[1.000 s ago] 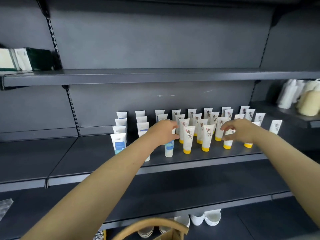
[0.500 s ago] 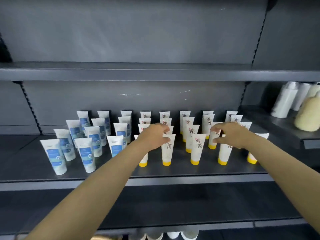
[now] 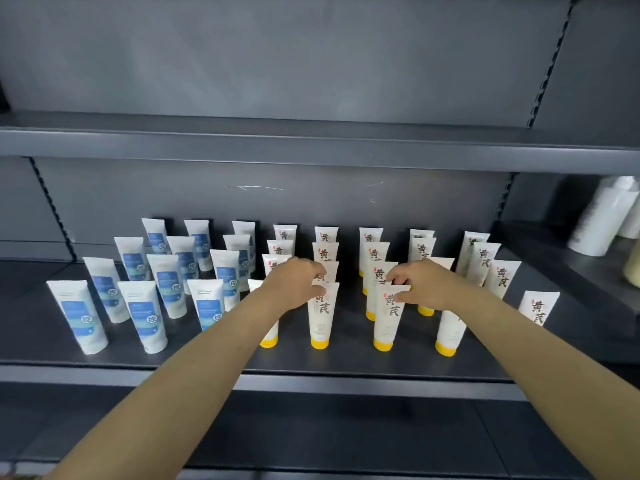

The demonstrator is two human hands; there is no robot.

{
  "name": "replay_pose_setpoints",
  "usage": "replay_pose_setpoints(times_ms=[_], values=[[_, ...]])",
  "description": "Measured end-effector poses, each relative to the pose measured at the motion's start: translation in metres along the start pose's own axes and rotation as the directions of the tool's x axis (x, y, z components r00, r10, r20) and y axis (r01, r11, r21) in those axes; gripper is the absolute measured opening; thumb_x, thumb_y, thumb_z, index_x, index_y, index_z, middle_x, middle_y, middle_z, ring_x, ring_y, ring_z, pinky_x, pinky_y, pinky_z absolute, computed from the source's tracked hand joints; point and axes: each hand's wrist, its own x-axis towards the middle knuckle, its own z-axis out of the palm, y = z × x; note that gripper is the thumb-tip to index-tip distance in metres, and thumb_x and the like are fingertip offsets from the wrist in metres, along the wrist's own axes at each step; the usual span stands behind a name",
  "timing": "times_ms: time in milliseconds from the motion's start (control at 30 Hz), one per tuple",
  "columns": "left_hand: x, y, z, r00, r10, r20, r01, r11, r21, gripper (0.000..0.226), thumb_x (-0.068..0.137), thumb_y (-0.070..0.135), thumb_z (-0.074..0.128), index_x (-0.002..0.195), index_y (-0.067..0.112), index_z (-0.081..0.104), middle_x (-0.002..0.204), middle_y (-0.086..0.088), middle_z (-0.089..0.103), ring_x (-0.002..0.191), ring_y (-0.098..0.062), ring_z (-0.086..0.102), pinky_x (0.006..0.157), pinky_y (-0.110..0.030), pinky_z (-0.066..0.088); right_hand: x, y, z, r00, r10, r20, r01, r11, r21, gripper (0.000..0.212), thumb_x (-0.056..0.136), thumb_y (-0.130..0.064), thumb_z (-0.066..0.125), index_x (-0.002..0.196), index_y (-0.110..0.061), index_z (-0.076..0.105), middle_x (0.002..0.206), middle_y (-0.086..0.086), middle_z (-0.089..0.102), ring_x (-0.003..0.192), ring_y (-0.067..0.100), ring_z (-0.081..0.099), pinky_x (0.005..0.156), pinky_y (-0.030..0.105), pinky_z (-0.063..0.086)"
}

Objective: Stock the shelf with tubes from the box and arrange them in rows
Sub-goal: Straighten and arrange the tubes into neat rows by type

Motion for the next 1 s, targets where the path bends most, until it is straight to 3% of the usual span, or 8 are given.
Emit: replay_pose_setpoints(times_ms=[167, 400, 667, 867, 1000], values=[[0.009, -0.002, 0.004, 0.999, 0.036, 0.026, -0.037, 0.999, 0.004, 0.039, 0.092, 0.03, 0.057, 0.13, 0.021, 0.054, 0.127, 0.0, 0.059, 0.116, -0.019, 0.055, 0.09, -0.034, 0.048, 0.012, 0.002, 0.004, 1.0, -0.001, 0.016, 0.002, 0.998, -0.057, 0.026, 0.086, -0.024, 0.064, 0.112, -0.02, 0.064, 0.113, -0.003, 0.063, 0.101, 0.014, 0.057, 0.088, 0.031, 0.048], [0.018, -0.007, 0.006, 0.996, 0.067, 0.065, -0.062, 0.996, -0.069, 0.021, 0.091, 0.024, 0.057, 0.109, 0.016, 0.066, 0.112, -0.004, 0.063, 0.097, -0.022, 0.06, 0.083, -0.035, 0.05, 0.021, 0.001, 0.011, 1.0, -0.005, -0.001, 0.005, 0.993, -0.114, 0.02, 0.087, -0.021, 0.062, 0.107, -0.017, 0.065, 0.104, 0.0, 0.064, 0.092, 0.016, 0.057, 0.075, 0.025, 0.045], [0.017, -0.008, 0.005, 0.991, 0.102, 0.086, -0.09, 0.987, -0.136, 0.02, 0.091, 0.021, 0.059, 0.106, 0.012, 0.068, 0.108, -0.004, 0.066, 0.093, -0.018, 0.06, 0.081, -0.029, 0.049, 0.023, 0.003, 0.009, 1.0, -0.02, 0.008, 0.021, 0.994, -0.111, 0.019, 0.085, -0.02, 0.065, 0.103, -0.015, 0.066, 0.099, 0.0, 0.064, 0.087, 0.014, 0.057, 0.059, 0.014, 0.033], [0.014, -0.006, 0.004, 0.99, 0.098, 0.099, -0.084, 0.987, -0.138, 0.021, 0.092, 0.019, 0.057, 0.109, 0.011, 0.067, 0.112, -0.005, 0.065, 0.097, -0.019, 0.059, 0.084, -0.03, 0.048, 0.02, 0.002, 0.01, 1.0, -0.012, 0.011, 0.013, 0.993, -0.115, 0.019, 0.086, -0.02, 0.063, 0.104, -0.016, 0.065, 0.103, -0.001, 0.064, 0.09, 0.015, 0.058, 0.067, 0.019, 0.04], [0.013, -0.004, 0.001, 0.993, 0.067, 0.097, -0.053, 0.988, -0.143, 0.029, 0.092, 0.019, 0.058, 0.119, 0.012, 0.064, 0.122, -0.006, 0.062, 0.109, -0.021, 0.057, 0.094, -0.033, 0.047, 0.015, 0.002, 0.005, 1.0, -0.006, 0.001, 0.006, 0.997, -0.077, 0.028, 0.086, -0.023, 0.064, 0.113, -0.019, 0.063, 0.112, -0.002, 0.064, 0.1, 0.015, 0.059, 0.085, 0.029, 0.049]])
